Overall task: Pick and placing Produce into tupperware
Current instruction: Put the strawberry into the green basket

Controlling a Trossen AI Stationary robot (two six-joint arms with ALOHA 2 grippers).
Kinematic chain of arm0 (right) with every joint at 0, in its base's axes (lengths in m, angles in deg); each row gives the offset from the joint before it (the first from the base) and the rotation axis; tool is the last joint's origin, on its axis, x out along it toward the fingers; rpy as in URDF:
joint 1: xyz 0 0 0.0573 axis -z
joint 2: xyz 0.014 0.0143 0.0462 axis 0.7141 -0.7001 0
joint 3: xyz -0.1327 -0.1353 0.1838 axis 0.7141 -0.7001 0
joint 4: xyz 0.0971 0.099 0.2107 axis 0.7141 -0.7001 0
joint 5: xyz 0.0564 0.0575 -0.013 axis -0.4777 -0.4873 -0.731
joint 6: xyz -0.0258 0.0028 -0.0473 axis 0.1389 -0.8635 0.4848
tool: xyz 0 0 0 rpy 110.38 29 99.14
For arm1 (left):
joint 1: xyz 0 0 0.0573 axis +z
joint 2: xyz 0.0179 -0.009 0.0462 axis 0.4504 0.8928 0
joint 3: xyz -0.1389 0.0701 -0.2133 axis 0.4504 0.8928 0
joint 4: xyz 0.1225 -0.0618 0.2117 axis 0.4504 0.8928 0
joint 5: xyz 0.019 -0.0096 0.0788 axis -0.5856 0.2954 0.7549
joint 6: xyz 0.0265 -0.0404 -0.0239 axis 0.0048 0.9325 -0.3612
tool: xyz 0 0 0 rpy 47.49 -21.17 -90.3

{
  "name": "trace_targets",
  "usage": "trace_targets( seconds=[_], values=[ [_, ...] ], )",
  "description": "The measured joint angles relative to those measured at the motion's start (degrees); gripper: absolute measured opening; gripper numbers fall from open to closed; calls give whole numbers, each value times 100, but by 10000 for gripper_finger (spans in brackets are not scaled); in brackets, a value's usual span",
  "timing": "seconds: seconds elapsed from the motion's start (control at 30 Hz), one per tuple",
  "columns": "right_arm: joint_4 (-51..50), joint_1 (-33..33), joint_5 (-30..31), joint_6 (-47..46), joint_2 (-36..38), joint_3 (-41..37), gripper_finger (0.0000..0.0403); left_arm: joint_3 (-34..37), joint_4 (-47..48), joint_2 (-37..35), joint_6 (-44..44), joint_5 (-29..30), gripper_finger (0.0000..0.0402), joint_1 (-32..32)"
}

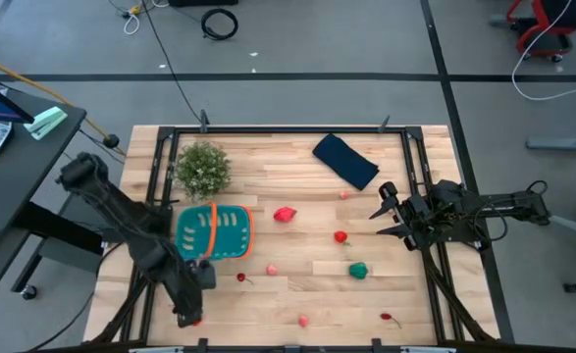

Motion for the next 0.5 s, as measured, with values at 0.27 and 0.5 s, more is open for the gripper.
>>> trace_targets(
  seconds=[0.27, 0.5],
  values=[
    [0, 1, 1, 62, 0, -1, 204, 0, -25, 690, 473, -2, 172, -271],
    [-2, 1, -4, -3, 0, 0, 204, 0, -20, 970, 714, 0, 172, -273]
  ],
)
